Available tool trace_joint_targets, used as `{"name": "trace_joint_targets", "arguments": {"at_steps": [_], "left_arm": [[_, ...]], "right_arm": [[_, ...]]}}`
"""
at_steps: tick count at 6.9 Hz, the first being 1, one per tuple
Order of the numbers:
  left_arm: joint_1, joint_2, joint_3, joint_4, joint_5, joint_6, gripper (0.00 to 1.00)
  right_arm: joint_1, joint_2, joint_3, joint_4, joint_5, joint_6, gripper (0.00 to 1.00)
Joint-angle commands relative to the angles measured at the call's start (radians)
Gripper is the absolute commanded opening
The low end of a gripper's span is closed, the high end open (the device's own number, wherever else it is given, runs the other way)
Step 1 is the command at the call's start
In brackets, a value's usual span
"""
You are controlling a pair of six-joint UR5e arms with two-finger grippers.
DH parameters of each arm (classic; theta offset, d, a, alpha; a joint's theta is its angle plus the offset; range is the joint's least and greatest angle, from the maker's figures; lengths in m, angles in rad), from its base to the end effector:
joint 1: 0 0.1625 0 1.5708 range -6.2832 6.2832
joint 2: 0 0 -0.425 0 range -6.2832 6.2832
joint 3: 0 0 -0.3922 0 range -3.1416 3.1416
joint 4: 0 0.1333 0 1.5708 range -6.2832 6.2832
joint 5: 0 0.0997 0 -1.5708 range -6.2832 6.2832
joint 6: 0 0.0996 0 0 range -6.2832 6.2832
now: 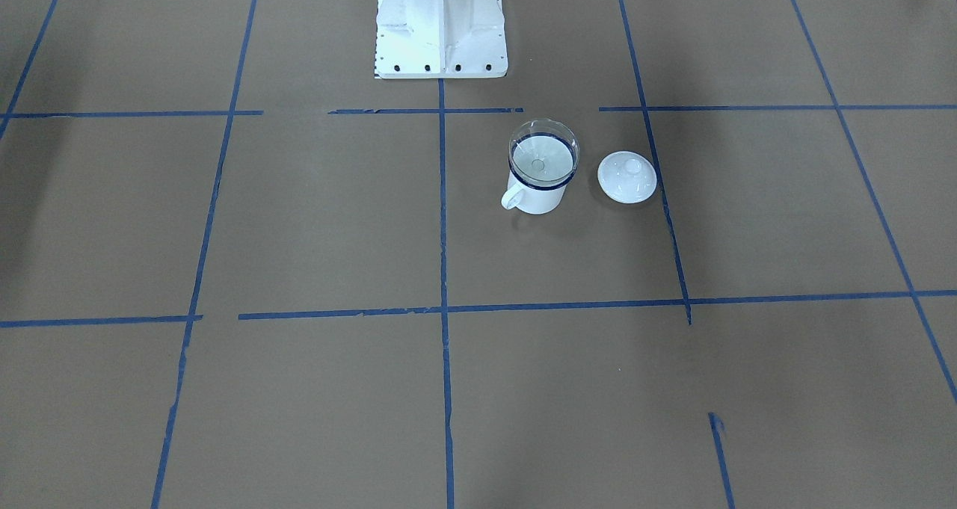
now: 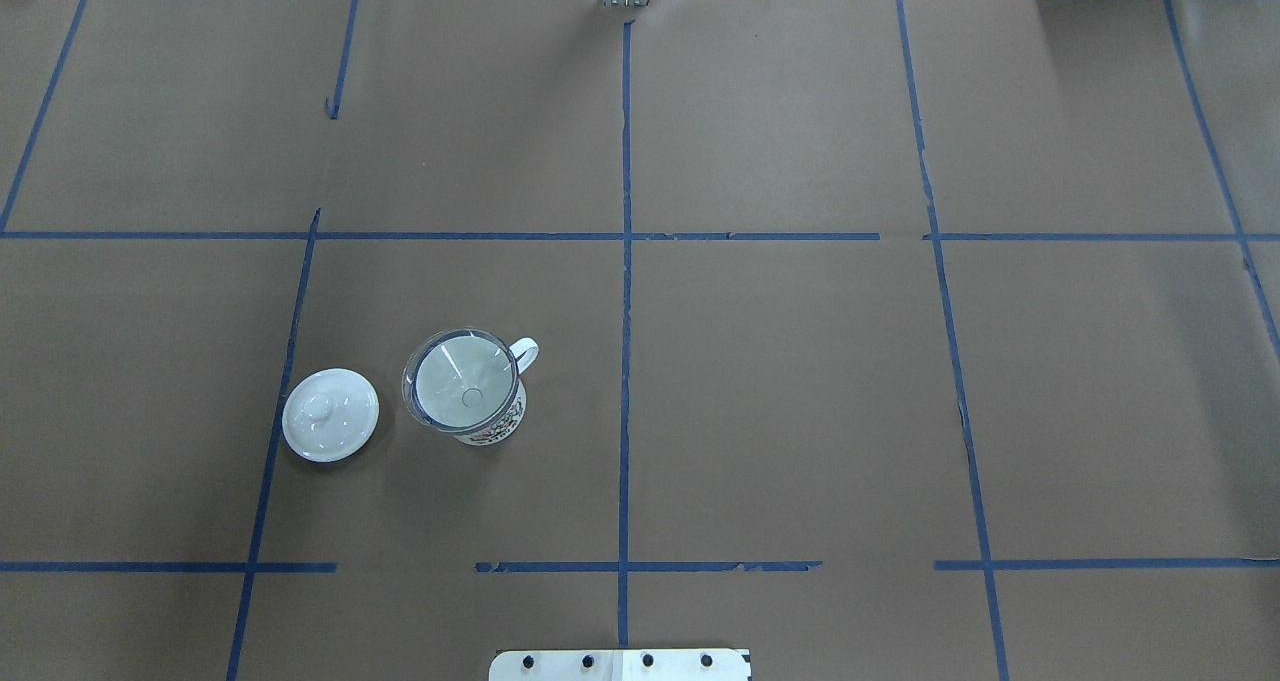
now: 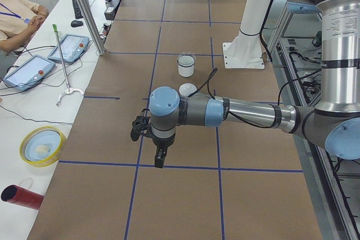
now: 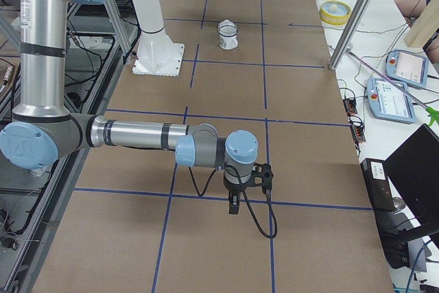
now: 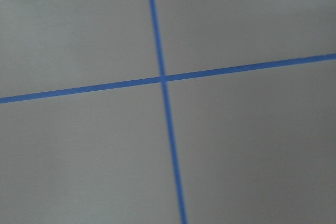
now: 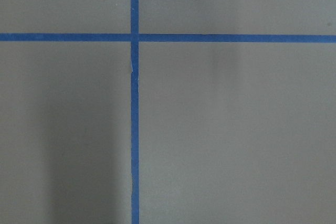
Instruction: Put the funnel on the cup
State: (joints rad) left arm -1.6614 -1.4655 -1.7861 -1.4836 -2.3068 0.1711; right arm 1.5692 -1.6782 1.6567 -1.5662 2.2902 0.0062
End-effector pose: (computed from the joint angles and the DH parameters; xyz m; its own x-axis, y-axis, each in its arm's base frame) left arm -0.1066 -0.4387 0.6136 0.7441 0.1185 -0.6575 -0.0368 0.9899 0.1367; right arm 0.0670 -0.4451 0.6701 0.7522 0.0161 0.6587 -0.0031 0.9998 -0.0210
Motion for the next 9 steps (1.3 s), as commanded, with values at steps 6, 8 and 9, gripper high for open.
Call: {"name": "trace_joint_targets", "arguments": {"at_steps": [6, 8, 9], "left_arm": [[-0.009, -0.002, -0.007, 0.008, -0.053, -0.001, 1.0], [-0.009, -0.001, -0.004, 0.008, -0.053, 0.001, 1.0], [-0.011, -0.003, -0.018, 0.014, -0.053, 0.002, 1.0]], "right_arm": [[0.0, 0.0, 0.0, 0.0, 0.0, 0.0, 1.0], [0.0, 0.0, 0.0, 0.0, 0.0, 0.0, 1.0], [0.0, 0.0, 0.0, 0.0, 0.0, 0.0, 1.0]]}}
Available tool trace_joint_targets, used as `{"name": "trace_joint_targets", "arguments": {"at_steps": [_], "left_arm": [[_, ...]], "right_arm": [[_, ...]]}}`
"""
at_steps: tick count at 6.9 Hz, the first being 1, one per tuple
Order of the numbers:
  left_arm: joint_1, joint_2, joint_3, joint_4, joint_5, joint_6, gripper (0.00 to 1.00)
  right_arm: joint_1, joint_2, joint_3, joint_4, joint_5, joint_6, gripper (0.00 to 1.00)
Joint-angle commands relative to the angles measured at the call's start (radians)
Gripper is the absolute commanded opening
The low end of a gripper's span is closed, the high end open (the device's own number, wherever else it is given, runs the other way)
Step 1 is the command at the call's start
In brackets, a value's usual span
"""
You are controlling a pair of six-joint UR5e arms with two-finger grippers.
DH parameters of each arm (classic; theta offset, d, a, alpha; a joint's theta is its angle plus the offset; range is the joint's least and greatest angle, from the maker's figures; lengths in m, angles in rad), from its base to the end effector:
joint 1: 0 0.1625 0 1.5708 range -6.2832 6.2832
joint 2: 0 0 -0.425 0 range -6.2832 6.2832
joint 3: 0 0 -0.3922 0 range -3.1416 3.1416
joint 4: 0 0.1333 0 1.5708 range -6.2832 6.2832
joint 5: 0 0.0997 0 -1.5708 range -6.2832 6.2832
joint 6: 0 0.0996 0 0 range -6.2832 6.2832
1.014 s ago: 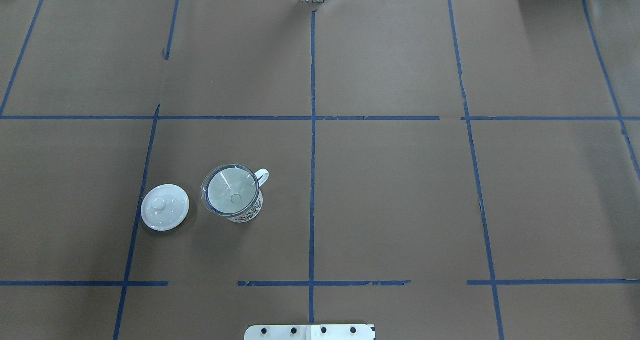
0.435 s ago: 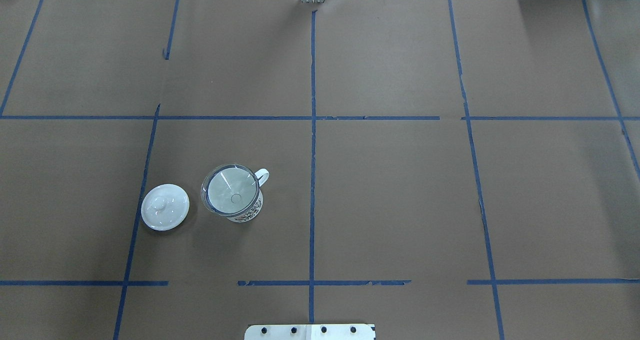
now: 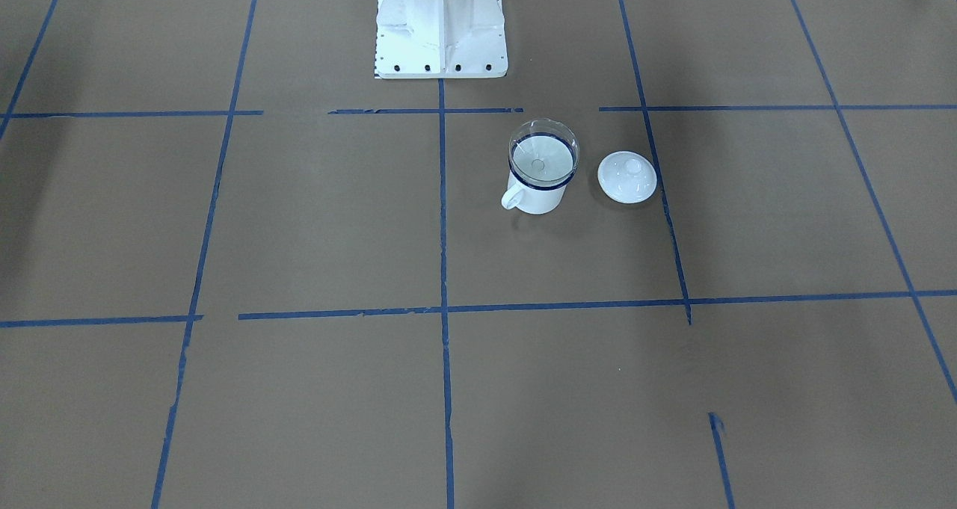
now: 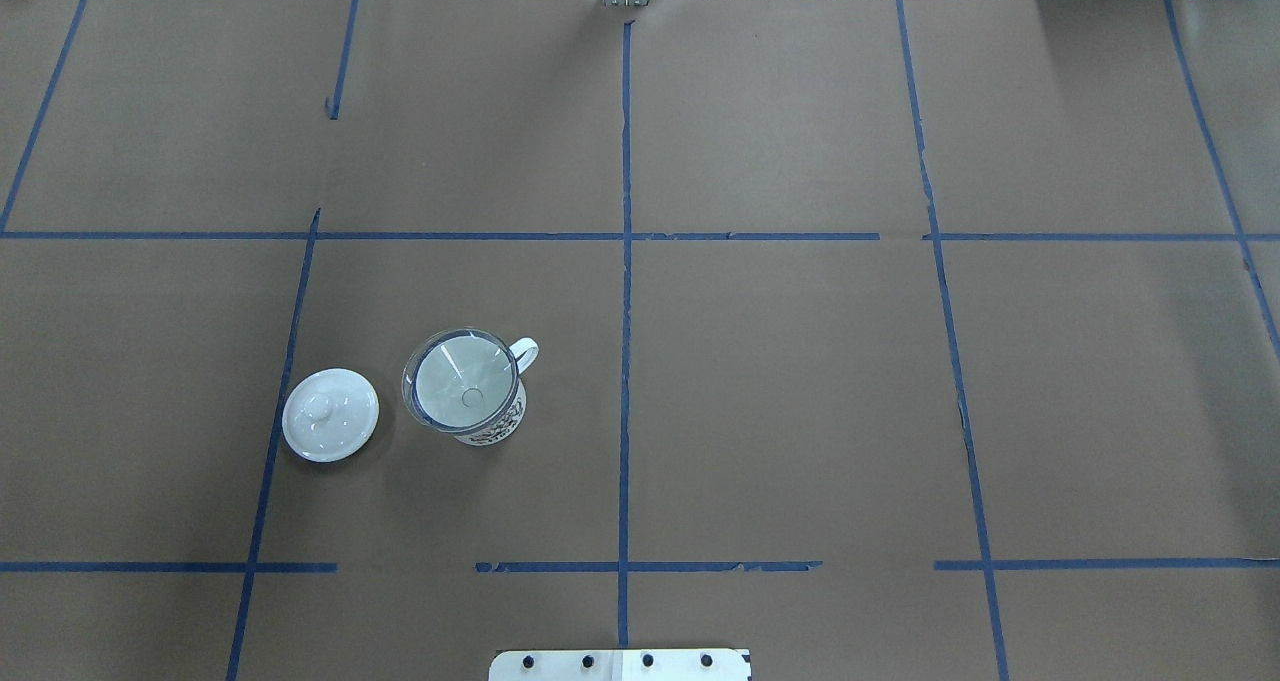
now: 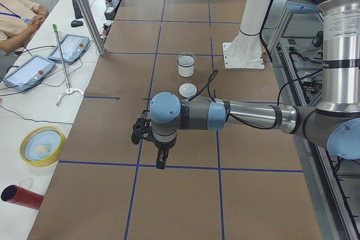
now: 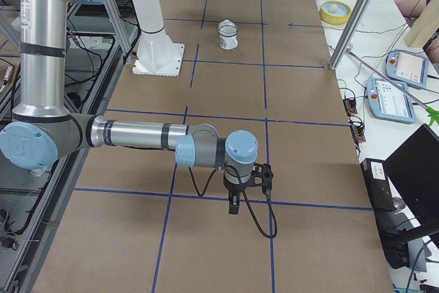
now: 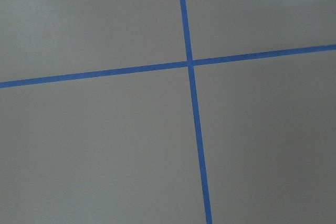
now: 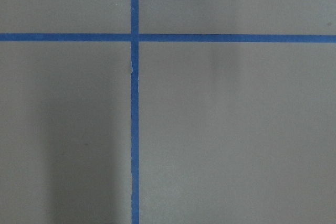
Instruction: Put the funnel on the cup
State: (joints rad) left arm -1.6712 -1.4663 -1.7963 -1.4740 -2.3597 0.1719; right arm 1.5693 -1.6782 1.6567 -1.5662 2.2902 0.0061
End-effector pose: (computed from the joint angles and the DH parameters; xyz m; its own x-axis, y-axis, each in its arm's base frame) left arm -0.1071 -0.4378 0.6056 0.7096 0.1174 -0.6948 -0.0215 0.9892 0.1452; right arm 0.0670 -0.4451 0.6701 0.7522 0.0161 0.6587 -0.0031 0.9998 -0.0209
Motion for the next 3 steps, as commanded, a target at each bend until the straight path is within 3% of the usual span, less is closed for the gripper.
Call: {"name": "trace_joint_targets", "arguments": {"at_steps": [1, 3], "left_arm": [[0.001, -0.015, -0.002, 0.003, 0.0, 0.001, 1.0], [-0.001, -0.049, -0.009, 0.003, -0.003, 0.001, 1.0]], "right_arm": [[0.0, 0.0, 0.0, 0.0, 0.0, 0.0, 1.0], [0.0, 0.0, 0.0, 0.0, 0.0, 0.0, 1.0]]}}
